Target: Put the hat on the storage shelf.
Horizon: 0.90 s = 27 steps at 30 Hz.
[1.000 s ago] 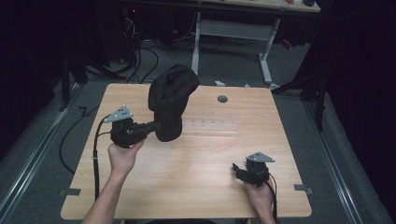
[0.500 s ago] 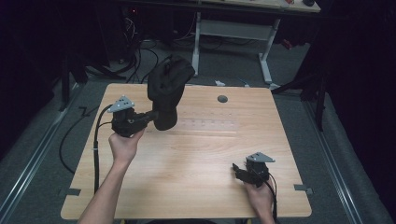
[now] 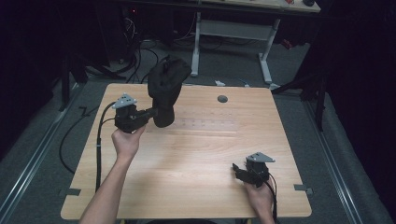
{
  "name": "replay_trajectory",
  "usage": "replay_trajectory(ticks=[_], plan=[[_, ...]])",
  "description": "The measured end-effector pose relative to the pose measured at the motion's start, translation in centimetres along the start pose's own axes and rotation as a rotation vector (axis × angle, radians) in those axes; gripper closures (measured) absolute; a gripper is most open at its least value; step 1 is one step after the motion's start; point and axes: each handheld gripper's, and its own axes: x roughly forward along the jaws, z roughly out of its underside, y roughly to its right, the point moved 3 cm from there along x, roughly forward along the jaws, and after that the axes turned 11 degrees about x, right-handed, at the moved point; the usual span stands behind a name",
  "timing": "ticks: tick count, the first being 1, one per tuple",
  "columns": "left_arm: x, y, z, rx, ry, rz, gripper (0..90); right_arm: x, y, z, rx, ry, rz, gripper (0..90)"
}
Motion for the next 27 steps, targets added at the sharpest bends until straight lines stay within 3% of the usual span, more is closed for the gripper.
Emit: replay_trajectory(ticks=[18, 27], plan=[[1.9, -1.2, 0.6, -0.044, 0.02, -0.001, 86.7, 0.0, 0.0, 0.0, -0.001, 0.001, -0.001, 34.9], [2.4, -0.8, 0.2, -0.003, 0.011, -0.005, 86.6, 0.0, 0.0, 0.0, -0.001, 0.001, -0.001, 34.9]])
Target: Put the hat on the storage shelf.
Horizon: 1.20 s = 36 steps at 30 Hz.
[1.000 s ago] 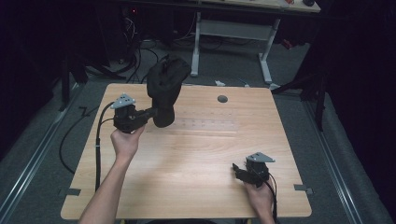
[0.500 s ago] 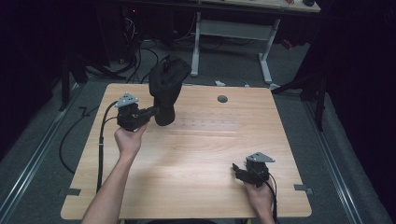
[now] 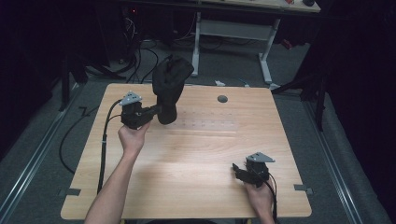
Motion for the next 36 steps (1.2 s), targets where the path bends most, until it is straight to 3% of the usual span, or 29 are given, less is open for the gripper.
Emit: replay_trajectory(ticks=[27, 36], plan=[[0.4, 0.0, 0.8, 0.029, -0.021, -0.014, 86.6, 0.0, 0.0, 0.0, -0.001, 0.001, 0.0, 34.9], [0.8, 0.0, 2.0, -0.003, -0.027, -0.002, 86.3, 0.0, 0.0, 0.0, -0.001, 0.001, 0.001, 34.8]])
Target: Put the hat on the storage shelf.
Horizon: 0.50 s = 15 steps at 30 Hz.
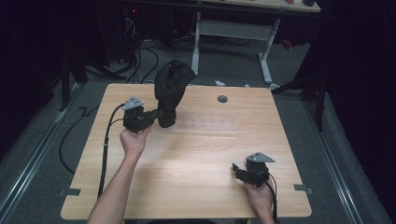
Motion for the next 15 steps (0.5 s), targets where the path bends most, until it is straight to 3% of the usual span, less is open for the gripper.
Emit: replay_trajectory(ticks=[9, 15], plan=[[-0.1, 0.2, 0.7, -0.013, -0.038, 0.011, 85.5, 0.0, 0.0, 0.0, 0.003, 0.0, 0.001, 34.8], [-0.3, 0.3, 1.2, -0.043, -0.056, 0.027, 83.3, 0.0, 0.0, 0.0, 0.003, -0.001, 0.0, 34.8]])
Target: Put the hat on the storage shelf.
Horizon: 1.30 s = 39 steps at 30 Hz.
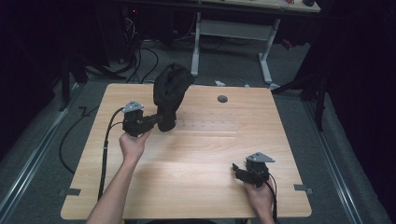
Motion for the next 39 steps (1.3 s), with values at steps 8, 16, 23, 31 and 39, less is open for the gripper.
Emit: replay_trajectory(ticks=[8, 16, 23, 31, 39], plan=[[-0.2, 0.3, 0.4, -0.008, -0.029, 0.006, 73.7, 0.0, 0.0, 0.0, 0.001, 0.0, 0.0, 34.6], [-0.6, 0.7, 0.4, -0.001, -0.042, -0.007, 54.7, 0.0, 0.0, 0.0, 0.001, 0.0, 0.0, 34.6], [-1.7, 0.8, 0.9, -0.009, -0.044, -0.015, 49.3, 0.0, 0.0, 0.0, 0.001, 0.0, 0.0, 34.6], [-3.2, 0.9, 1.7, -0.013, -0.05, -0.024, 45.7, 0.0, 0.0, 0.0, 0.002, 0.0, 0.0, 34.6], [-4.3, 1.1, 2.4, -0.006, -0.063, -0.038, 43.8, 0.0, 0.0, 0.0, 0.001, 0.0, -0.001, 34.6]])
